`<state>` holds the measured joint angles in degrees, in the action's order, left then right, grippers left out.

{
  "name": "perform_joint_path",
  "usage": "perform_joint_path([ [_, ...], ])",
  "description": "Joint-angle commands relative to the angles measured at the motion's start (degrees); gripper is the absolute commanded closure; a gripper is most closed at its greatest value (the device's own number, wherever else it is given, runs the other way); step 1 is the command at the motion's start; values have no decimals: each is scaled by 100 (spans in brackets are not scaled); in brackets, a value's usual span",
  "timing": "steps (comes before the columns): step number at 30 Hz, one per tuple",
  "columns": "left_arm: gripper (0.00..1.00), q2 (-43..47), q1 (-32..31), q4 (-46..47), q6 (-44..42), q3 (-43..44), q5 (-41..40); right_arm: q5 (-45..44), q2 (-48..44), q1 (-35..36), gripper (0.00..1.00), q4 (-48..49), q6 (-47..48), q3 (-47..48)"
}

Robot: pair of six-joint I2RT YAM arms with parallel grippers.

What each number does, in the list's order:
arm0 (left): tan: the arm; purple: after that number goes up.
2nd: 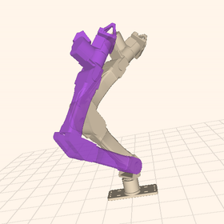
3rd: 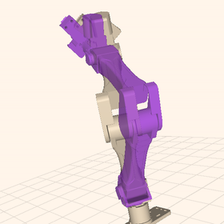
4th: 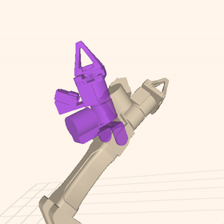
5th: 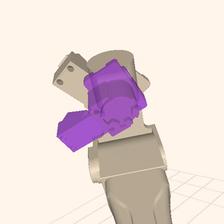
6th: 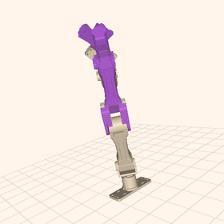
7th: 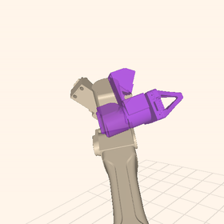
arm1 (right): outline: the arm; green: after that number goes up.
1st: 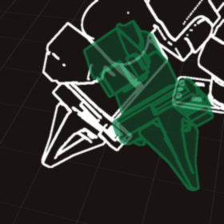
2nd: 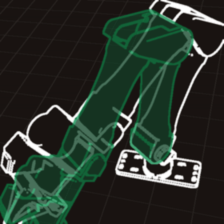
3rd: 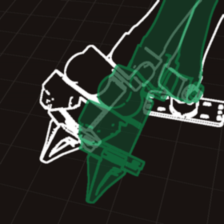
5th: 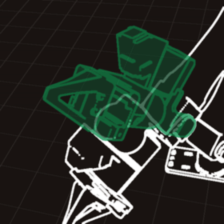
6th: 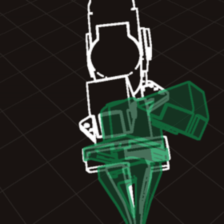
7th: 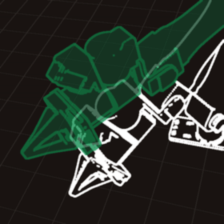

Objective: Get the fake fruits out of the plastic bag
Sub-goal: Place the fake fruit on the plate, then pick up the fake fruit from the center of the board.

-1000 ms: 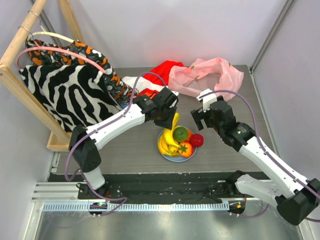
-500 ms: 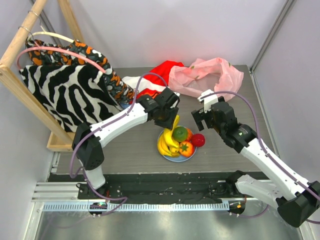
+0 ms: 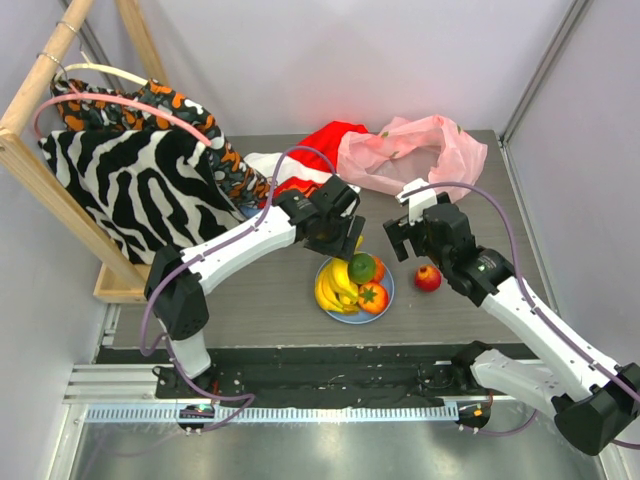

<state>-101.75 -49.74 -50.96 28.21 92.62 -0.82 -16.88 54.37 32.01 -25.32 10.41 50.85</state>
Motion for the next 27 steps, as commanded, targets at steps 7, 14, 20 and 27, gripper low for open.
perform_joint_path([
  [7, 19, 244, 113, 472, -105, 256, 337, 1590, 354, -1846, 0, -1474, 1170, 337],
  [14, 11, 419, 341, 728, -219, 555, 583, 3050, 1023, -2761, 0, -3047, 2525, 575],
  [20, 9, 613, 842, 974, -386, 740, 565, 3735, 1268, -2753, 0, -2735, 2510, 426],
  [27, 9, 709, 1413, 1035, -421, 688, 644, 4404, 2225, -2753, 1, -2478, 2465, 496],
])
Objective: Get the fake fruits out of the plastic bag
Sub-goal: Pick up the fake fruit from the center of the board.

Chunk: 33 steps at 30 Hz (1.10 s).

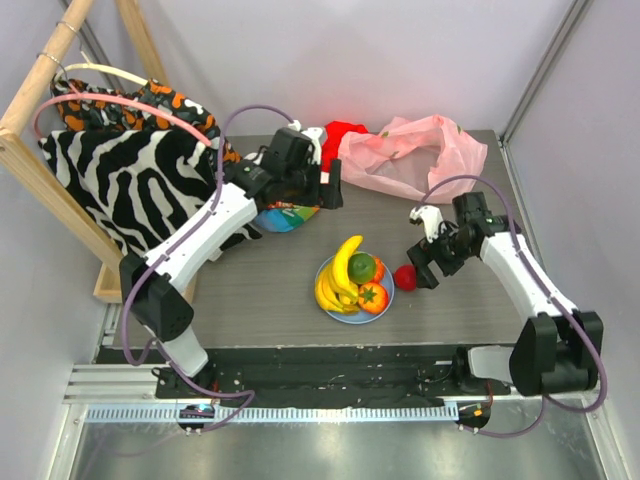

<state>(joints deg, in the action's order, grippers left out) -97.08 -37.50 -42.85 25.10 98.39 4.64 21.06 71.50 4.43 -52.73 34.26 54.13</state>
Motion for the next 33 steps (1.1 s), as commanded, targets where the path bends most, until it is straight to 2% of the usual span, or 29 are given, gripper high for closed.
perform_joint_path([
  [1, 9, 242, 207, 242, -120, 102, 89, 610, 618, 6, 1, 315, 72, 168],
  [6, 9, 347, 243, 286, -207, -13, -16, 925, 1181, 6, 7, 465, 133, 247],
  [9, 10, 365, 243, 286, -251, -65, -69, 979, 1480, 93, 16, 483, 37, 352],
  [10, 10, 374, 243, 277, -251, -65, -86, 1014, 1611, 111, 22, 466, 28, 396],
  [16, 10, 339, 243, 312, -260, -74, -60, 1120, 1691, 111, 24, 843, -253, 239],
  [19, 10, 312, 243, 312, -251, -57, -51, 1050, 1788, 137, 42, 1098, -438, 212],
  [20, 11, 304, 243, 312, -251, -48, -51, 1006, 1797, 137, 52, 1124, -446, 230],
  [24, 10, 286, 243, 330, -260, -65, -60, 874, 1552, 129, 73, 853, -324, 440],
  [28, 10, 268, 243, 348, -260, -48, -43, 899, 998, 120, 76, 187, -35, 747],
  [33, 10, 189, 243, 409, -234, 40, 1, 1355, 663, 129, 76, -378, 19, 898],
])
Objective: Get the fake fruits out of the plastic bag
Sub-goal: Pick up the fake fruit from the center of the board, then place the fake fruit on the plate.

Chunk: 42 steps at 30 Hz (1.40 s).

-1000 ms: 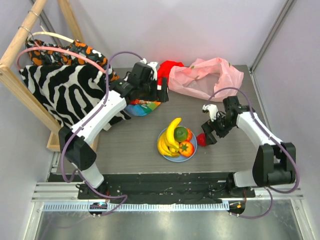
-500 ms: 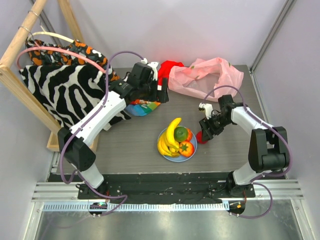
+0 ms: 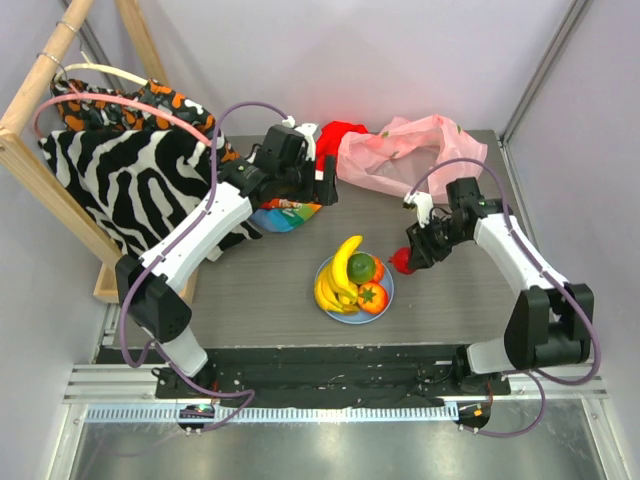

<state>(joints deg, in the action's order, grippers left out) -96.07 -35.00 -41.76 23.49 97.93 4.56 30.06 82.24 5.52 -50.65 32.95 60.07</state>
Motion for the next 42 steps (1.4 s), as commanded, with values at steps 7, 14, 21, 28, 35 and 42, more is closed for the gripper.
perform_joint_path([
  [7, 11, 62, -6, 291, -55, 156, 37, 842, -323, 151, 75, -428, -140, 154],
  [14, 11, 124, -6, 308, -107, 95, -43, 1098, -33, 221, 74, -542, -140, 22],
  [21, 11, 115, 2, 326, -116, 51, -16, 1239, 178, 265, 69, -551, -245, 22],
  [28, 11, 54, -6, 326, -116, 121, -7, 1151, 486, 301, 53, -472, -351, 75],
  [35, 11, 27, 2, 326, -134, 147, 19, 1168, 970, 309, 43, -867, -140, 277],
  [42, 11, 1, 2, 344, -134, 147, 54, 1291, 899, 318, 33, -1060, 71, 277],
])
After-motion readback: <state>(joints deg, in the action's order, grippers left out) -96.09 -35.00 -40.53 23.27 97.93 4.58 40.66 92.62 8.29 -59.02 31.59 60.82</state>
